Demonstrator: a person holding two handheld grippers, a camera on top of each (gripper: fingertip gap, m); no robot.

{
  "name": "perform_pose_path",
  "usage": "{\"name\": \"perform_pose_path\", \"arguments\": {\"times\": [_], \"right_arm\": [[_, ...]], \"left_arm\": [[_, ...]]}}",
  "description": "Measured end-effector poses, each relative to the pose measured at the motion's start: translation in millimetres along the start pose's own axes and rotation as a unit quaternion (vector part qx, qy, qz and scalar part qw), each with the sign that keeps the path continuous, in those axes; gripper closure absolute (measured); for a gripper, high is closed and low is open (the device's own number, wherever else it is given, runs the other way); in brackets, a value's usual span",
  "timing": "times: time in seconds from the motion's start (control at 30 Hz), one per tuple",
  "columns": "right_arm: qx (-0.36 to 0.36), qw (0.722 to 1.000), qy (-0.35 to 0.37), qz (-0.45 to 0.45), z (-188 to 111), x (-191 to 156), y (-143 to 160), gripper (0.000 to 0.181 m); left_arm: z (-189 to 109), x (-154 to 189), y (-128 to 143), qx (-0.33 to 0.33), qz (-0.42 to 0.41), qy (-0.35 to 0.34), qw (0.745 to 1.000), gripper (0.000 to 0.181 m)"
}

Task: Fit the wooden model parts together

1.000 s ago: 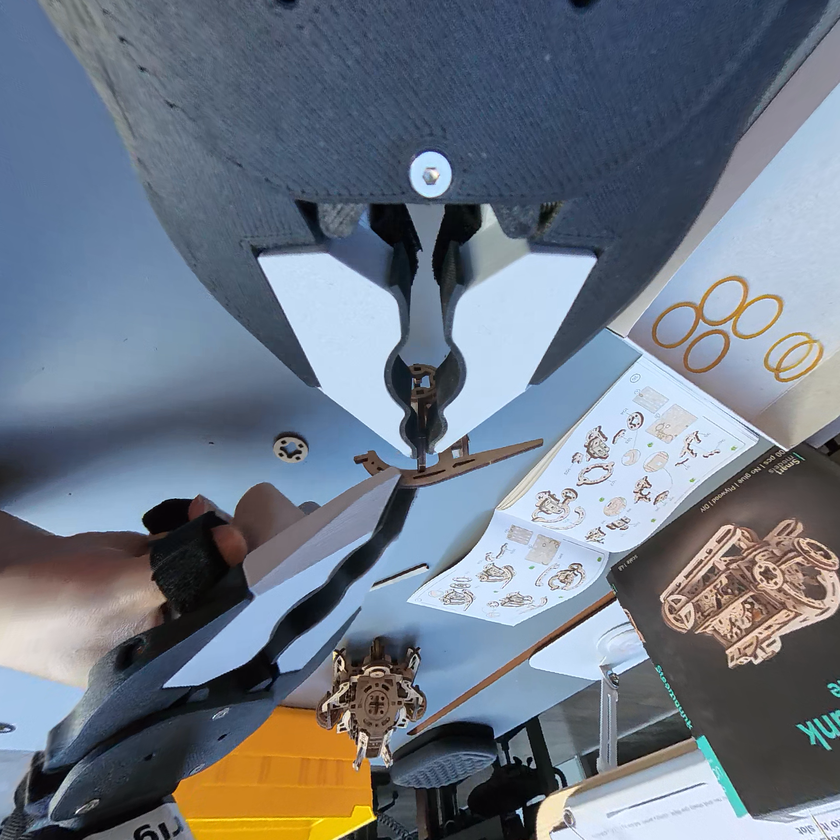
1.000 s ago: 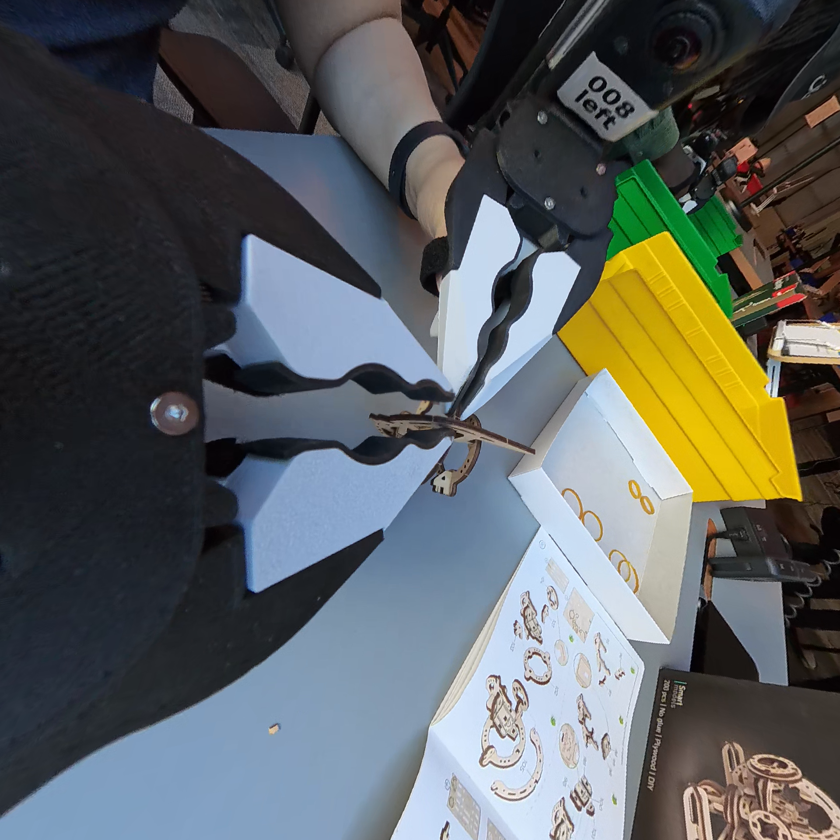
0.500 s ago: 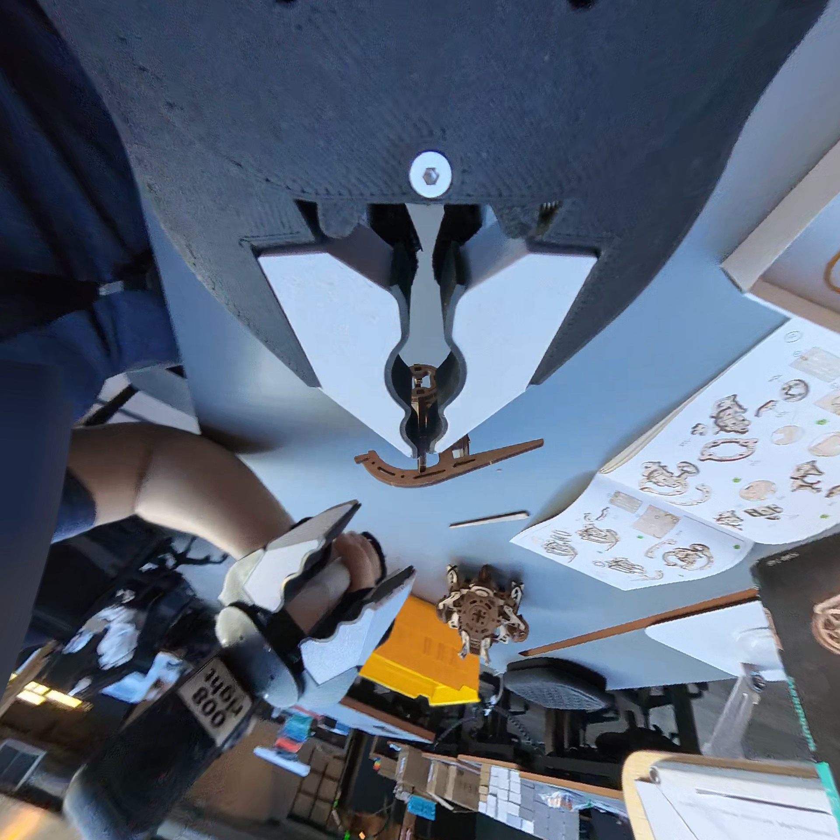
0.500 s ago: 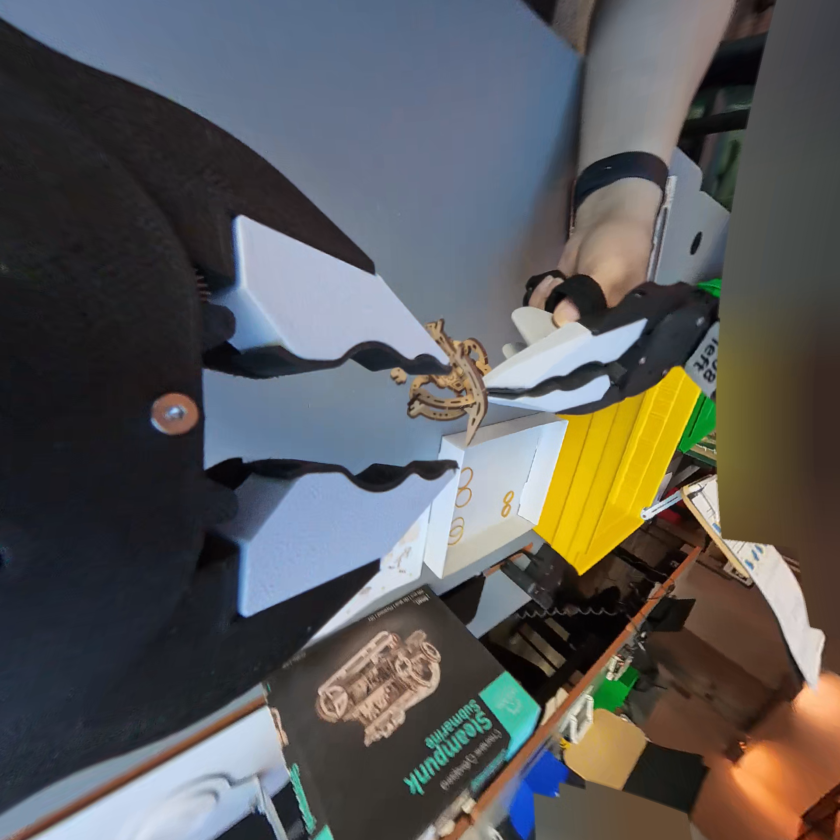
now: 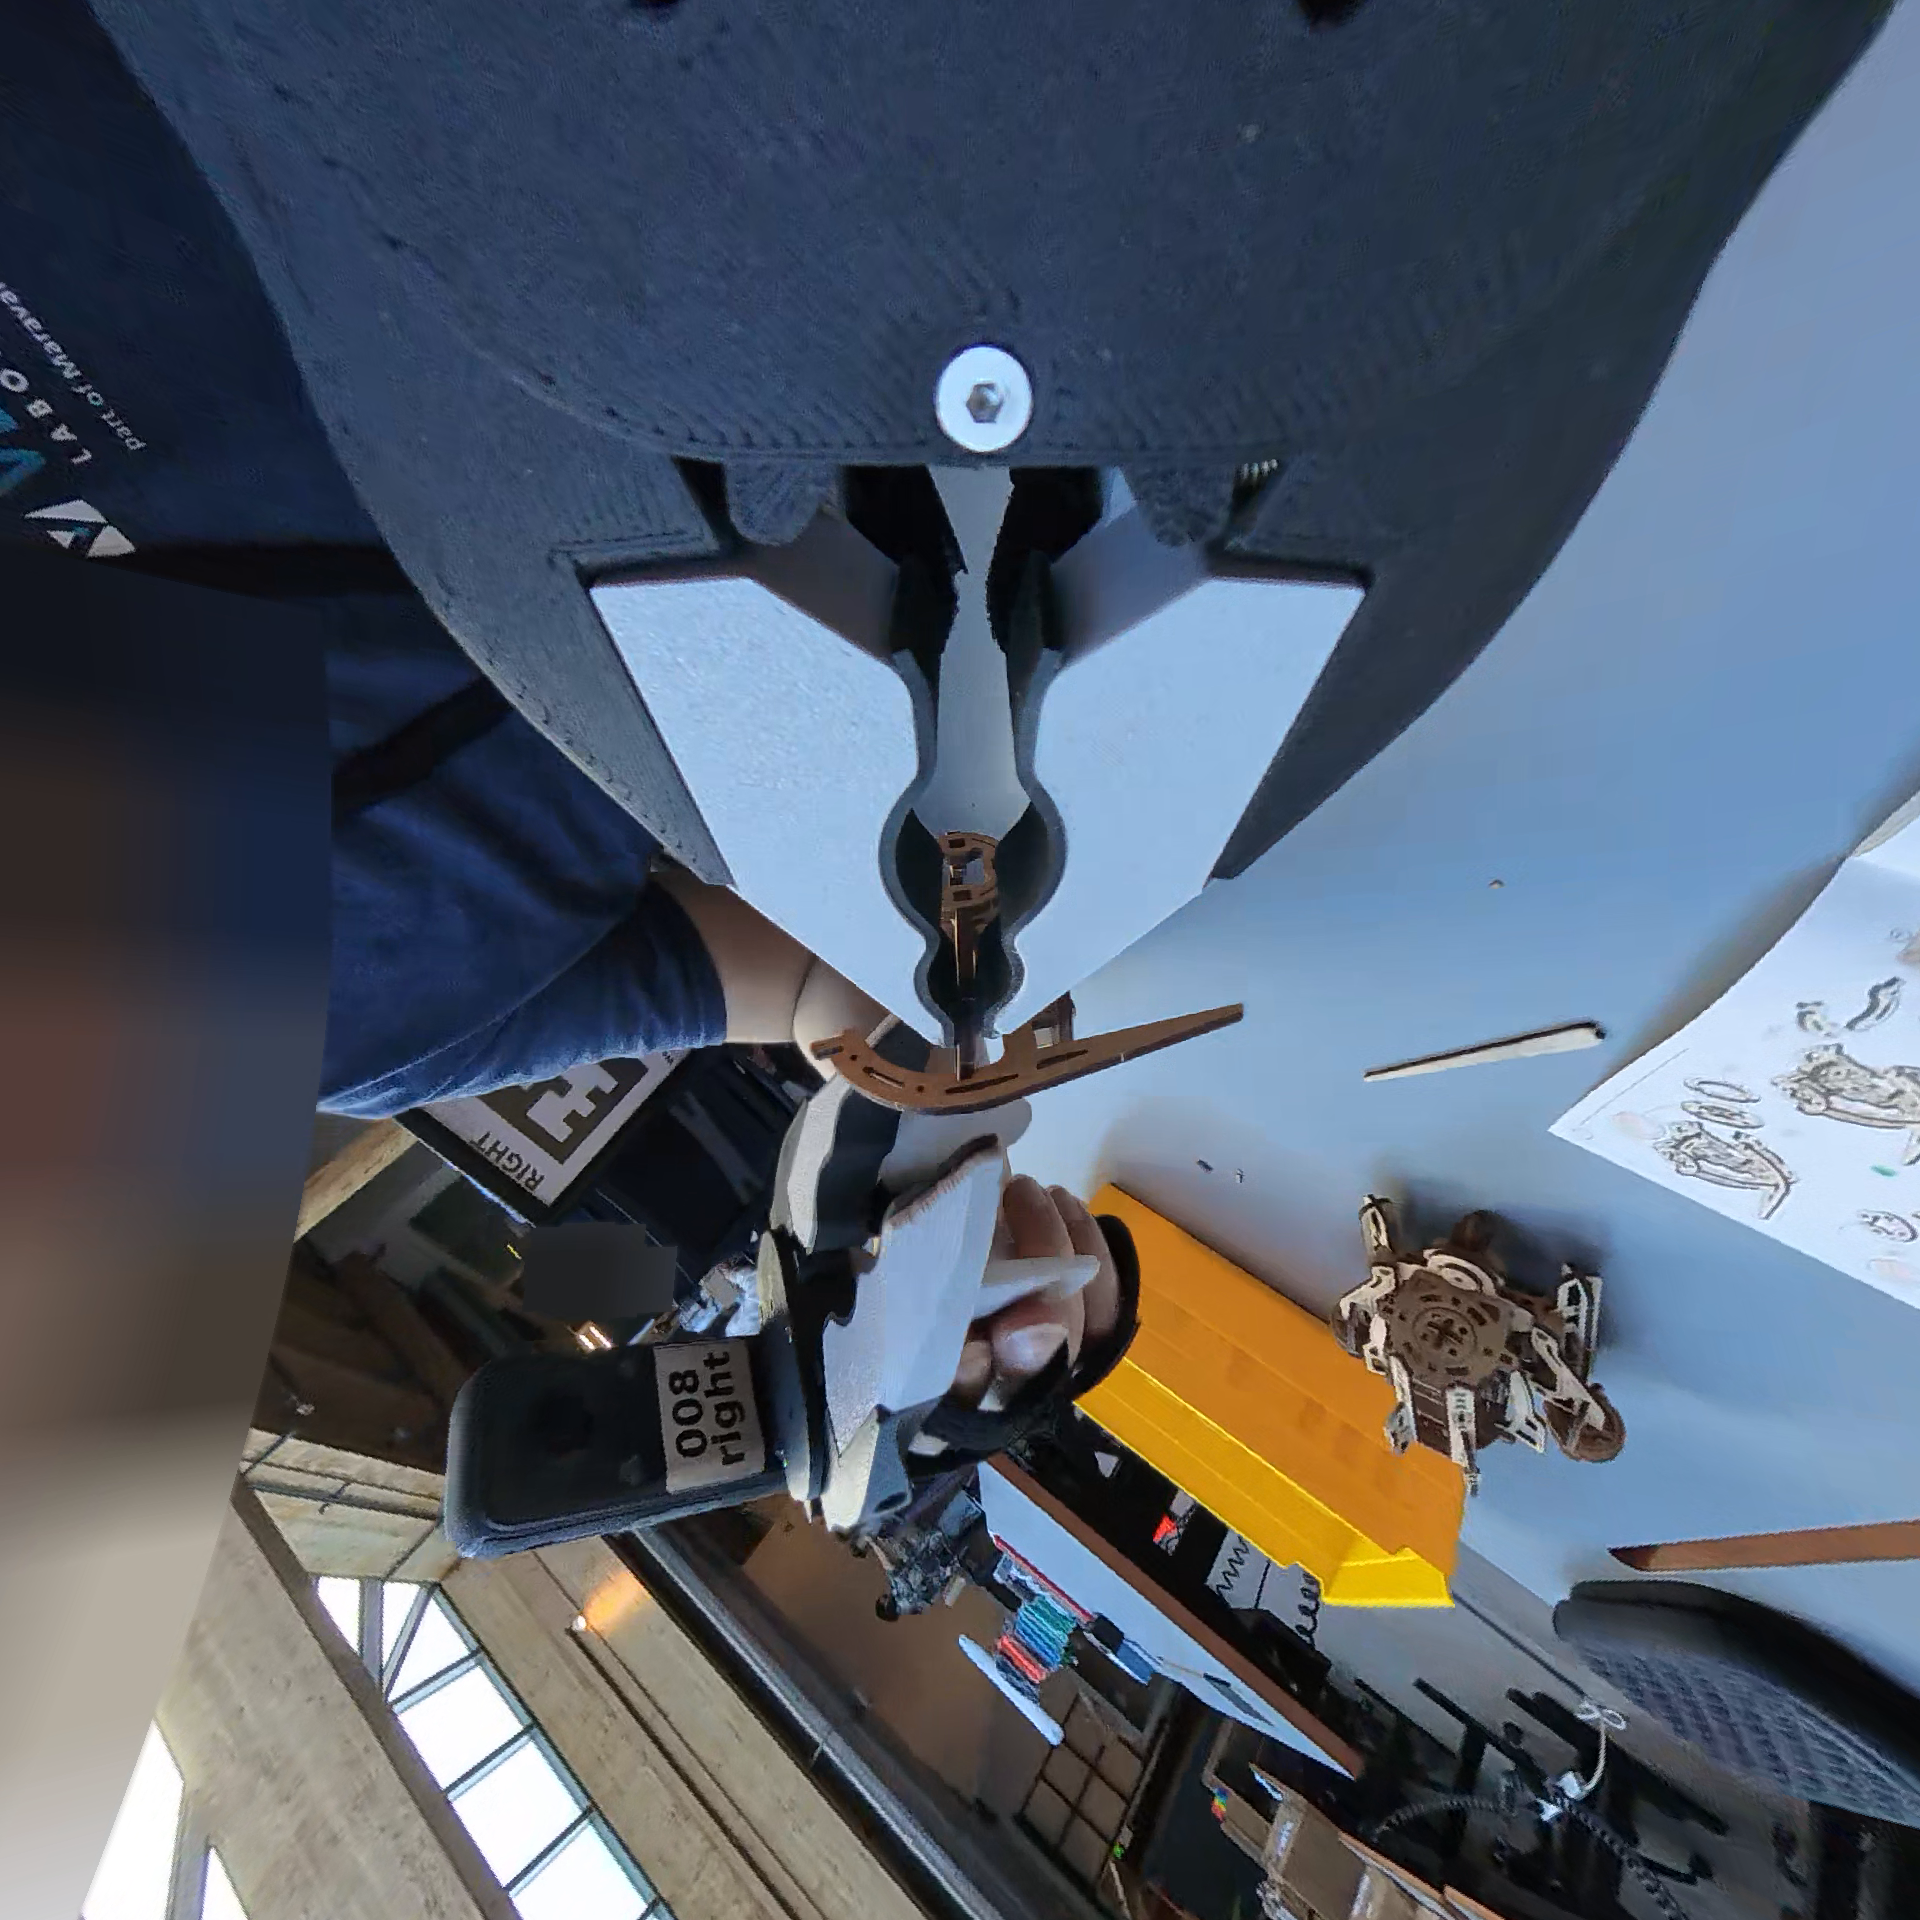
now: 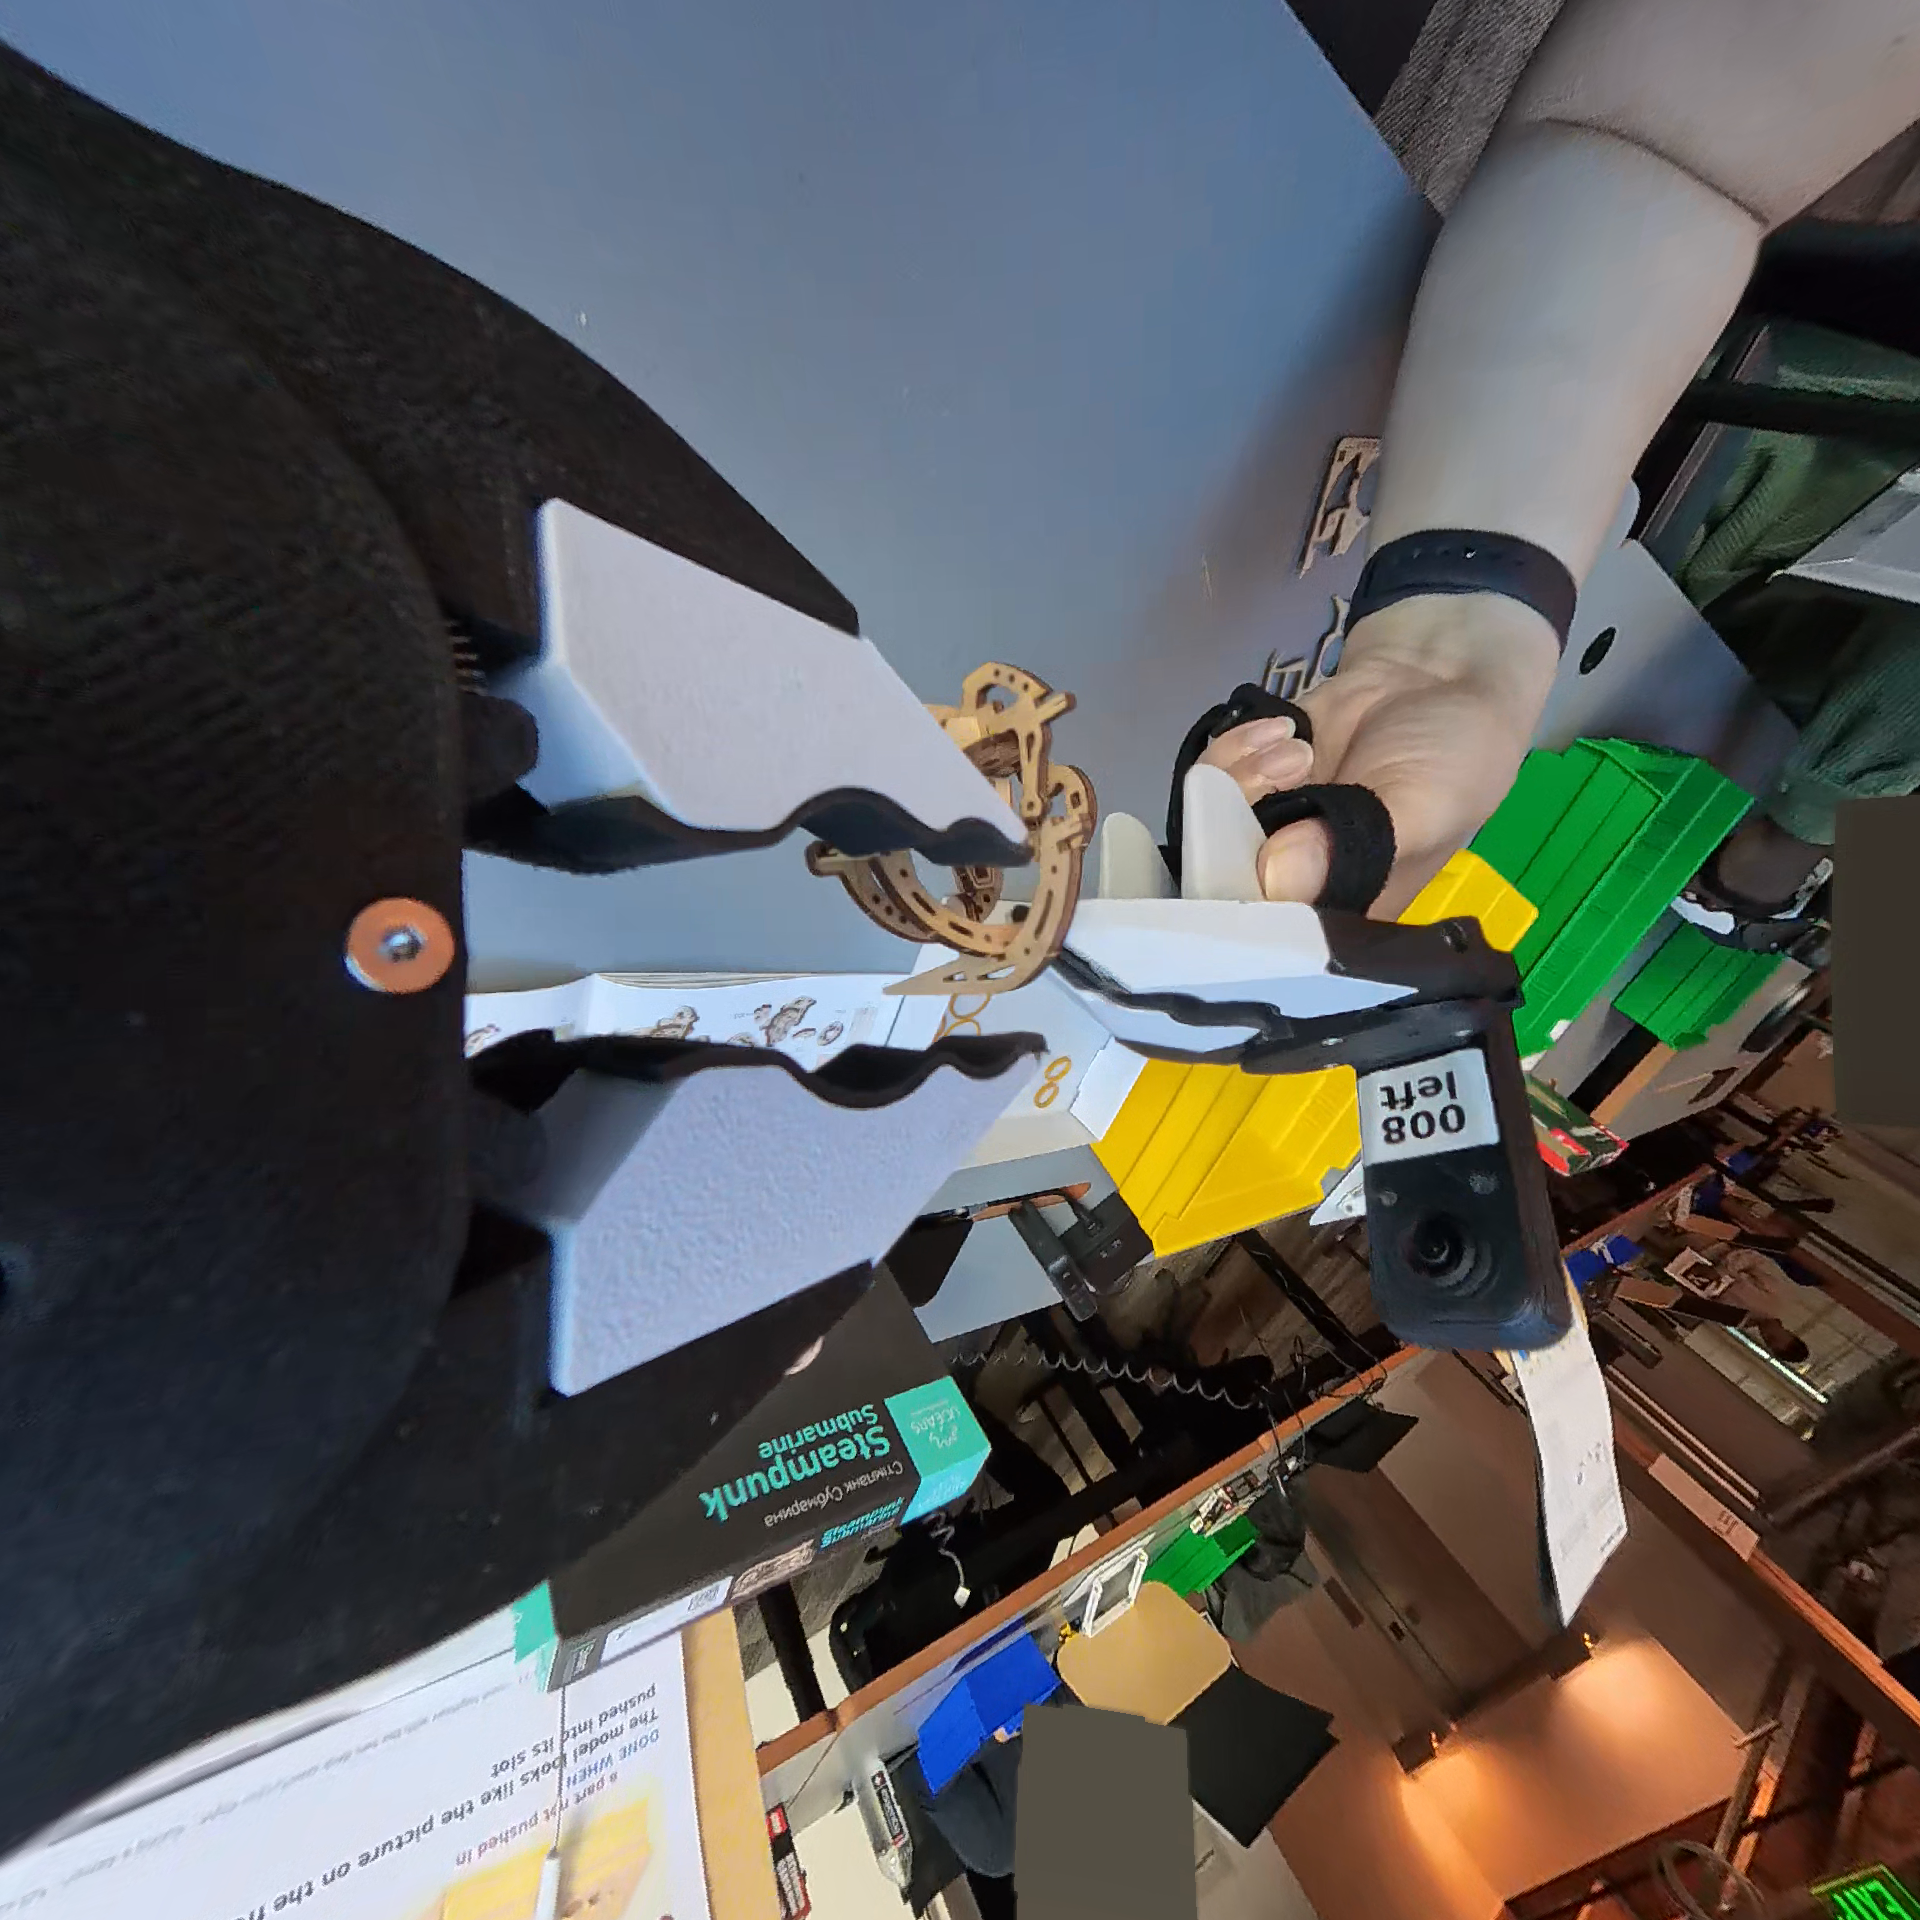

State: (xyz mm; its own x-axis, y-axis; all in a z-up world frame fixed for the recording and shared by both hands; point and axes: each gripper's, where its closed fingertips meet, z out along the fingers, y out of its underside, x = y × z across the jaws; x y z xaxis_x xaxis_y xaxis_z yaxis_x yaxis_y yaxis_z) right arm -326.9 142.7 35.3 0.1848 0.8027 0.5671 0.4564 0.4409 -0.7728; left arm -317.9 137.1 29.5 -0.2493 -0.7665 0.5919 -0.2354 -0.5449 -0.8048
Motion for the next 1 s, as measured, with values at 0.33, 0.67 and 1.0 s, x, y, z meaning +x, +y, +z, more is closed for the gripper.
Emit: {"name": "perform_pose_path", "arguments": {"times": [0.33, 0.67, 1.0], "right_arm": [[-0.023, 0.999, 0.027, -0.005, -23, 10, 2, 0.157], [0.022, 0.999, 0.038, 0.010, -38, 17, -13, 0.165], [0.019, 0.999, 0.029, 0.003, -35, 12, -15, 0.172]], "left_arm": [[25, 7, -19, -0.008, -0.001, 0.029, 1.000, 0.181], [17, 10, -24, 0.005, -0.030, 0.060, 0.998, 0.181], [20, 11, -20, -0.001, -0.039, 0.069, 0.997, 0.181]]}}
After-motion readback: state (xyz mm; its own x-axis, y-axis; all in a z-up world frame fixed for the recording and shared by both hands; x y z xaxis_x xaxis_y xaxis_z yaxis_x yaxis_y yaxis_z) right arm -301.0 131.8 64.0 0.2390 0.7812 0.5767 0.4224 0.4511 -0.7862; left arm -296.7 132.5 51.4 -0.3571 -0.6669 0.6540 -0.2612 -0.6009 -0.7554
